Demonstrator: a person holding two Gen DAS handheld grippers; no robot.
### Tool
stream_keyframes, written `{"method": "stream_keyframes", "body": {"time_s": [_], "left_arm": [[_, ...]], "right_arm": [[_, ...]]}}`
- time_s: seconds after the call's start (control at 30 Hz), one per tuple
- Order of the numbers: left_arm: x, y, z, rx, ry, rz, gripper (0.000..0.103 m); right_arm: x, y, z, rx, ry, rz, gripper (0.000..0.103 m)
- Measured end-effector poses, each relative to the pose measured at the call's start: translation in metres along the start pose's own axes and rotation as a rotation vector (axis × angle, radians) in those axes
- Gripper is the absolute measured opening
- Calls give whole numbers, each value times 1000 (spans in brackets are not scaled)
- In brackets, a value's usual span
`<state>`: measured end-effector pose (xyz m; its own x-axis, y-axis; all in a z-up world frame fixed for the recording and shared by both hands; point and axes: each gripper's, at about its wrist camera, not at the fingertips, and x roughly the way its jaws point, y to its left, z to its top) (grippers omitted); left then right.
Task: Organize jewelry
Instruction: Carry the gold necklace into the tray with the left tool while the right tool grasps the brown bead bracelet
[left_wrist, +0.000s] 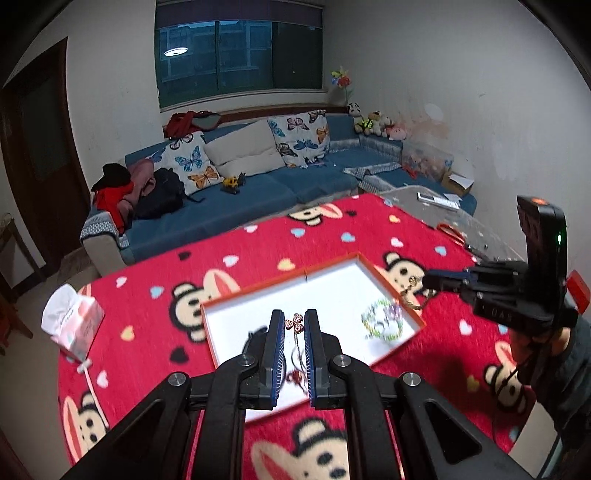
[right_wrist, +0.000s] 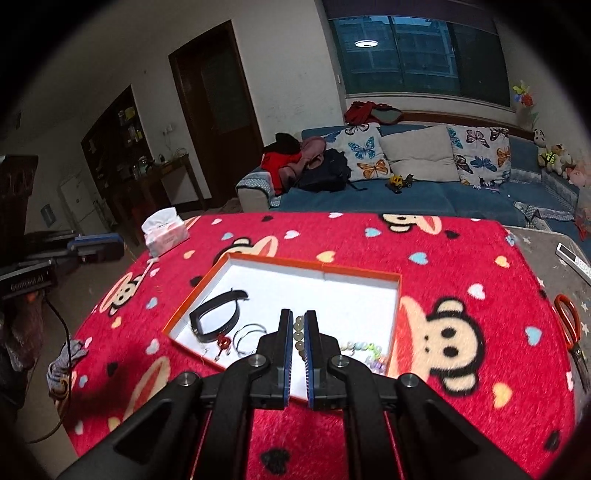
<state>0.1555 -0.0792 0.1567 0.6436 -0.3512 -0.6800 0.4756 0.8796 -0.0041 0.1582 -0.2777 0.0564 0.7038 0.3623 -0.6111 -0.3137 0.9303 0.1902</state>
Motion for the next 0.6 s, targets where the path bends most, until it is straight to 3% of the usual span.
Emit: {"method": "stream_keyframes", "body": {"time_s": [0.33, 0.6], "left_arm": [[31, 12, 25, -8, 12, 12, 11], [32, 13, 48, 2, -25, 20, 11]], "right_arm": [[19, -17, 1, 24, 21, -14, 8], [23, -21, 3, 28, 21, -14, 8]]}}
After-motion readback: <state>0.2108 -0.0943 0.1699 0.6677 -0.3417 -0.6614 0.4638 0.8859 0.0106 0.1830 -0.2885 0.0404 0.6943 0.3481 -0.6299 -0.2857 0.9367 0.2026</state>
